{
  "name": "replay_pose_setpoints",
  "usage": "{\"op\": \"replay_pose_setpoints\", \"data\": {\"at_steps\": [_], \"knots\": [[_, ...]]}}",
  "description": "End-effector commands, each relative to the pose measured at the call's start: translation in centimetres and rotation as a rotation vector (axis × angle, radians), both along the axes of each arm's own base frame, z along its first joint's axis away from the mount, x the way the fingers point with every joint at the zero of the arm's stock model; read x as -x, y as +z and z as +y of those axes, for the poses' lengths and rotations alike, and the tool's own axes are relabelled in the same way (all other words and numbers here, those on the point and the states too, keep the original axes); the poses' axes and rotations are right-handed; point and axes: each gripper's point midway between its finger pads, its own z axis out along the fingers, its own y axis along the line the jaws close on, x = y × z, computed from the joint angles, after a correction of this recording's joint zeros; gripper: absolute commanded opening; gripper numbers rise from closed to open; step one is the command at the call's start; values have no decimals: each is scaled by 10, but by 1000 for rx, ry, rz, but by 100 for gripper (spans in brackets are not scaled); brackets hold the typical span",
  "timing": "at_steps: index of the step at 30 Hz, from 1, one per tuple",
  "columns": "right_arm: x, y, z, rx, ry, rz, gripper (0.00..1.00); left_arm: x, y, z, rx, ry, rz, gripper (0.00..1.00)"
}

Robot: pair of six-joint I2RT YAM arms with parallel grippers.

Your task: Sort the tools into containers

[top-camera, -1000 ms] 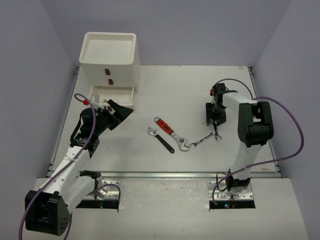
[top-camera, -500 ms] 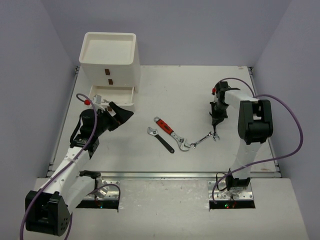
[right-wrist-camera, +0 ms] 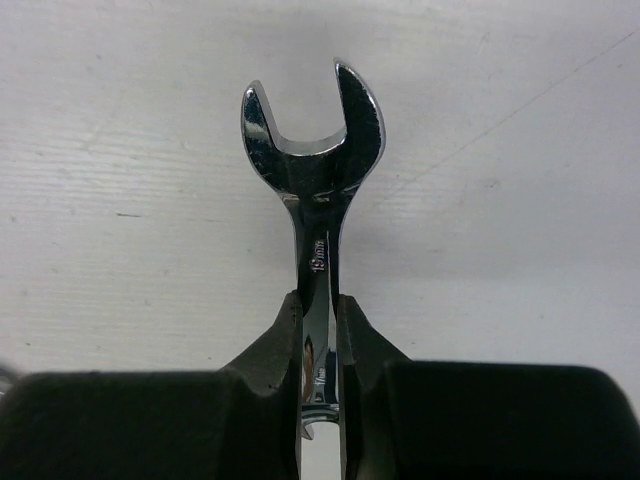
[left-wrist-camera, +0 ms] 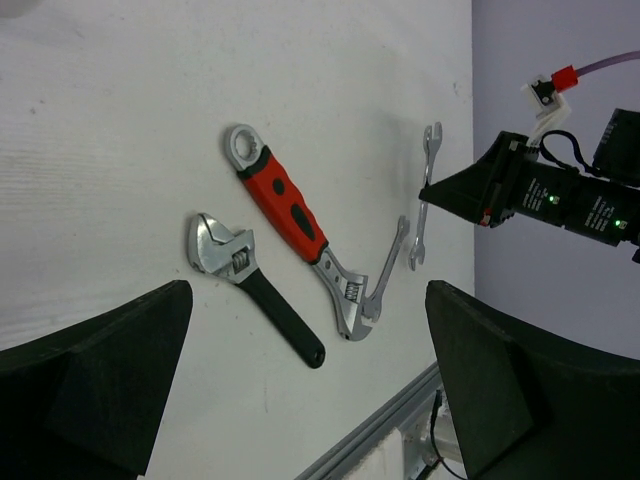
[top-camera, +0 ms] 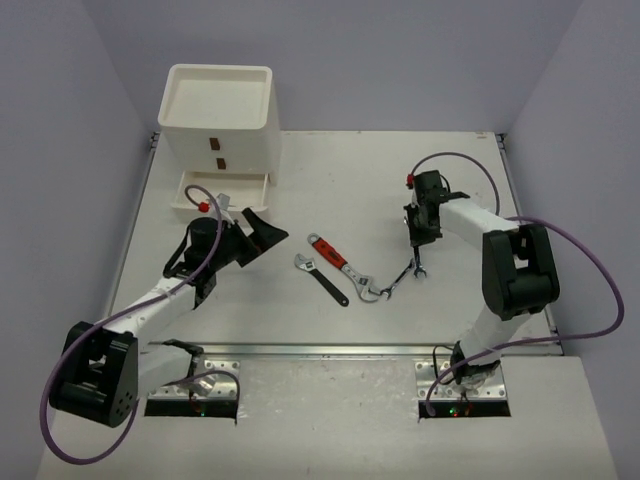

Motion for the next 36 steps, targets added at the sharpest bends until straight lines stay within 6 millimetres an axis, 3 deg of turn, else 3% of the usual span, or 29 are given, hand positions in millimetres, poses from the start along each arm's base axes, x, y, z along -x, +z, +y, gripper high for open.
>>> {"op": "replay_pose_setpoints", "data": {"at_steps": [1,4,6,12,17,20,32,33,36], "knots": [[-30,40,0,-3,-26,-196,0,-18,47,-27,87,-52,-175,100],[-31,48,3,-1,-10,-224,0,-15,55,-47,103,-93,-215,100],[-33,67,14,-7,22,-290,0,-12,67,-64,128,-137,-269,100],[-9,110,103,-185,265,-398,0,-6,105,-111,225,-236,-416,100],[25,141,165,-334,425,-449,0,-18,112,-129,235,-248,-459,98],[39,151,189,-405,488,-459,0,-22,108,-138,253,-257,-437,95],[61,184,232,-517,597,-488,0,-26,97,-147,260,-253,-401,72],[62,185,235,-524,604,-487,0,-26,96,-148,261,-255,-399,67],[64,189,242,-553,623,-480,0,-23,97,-153,265,-275,-401,41]]}}
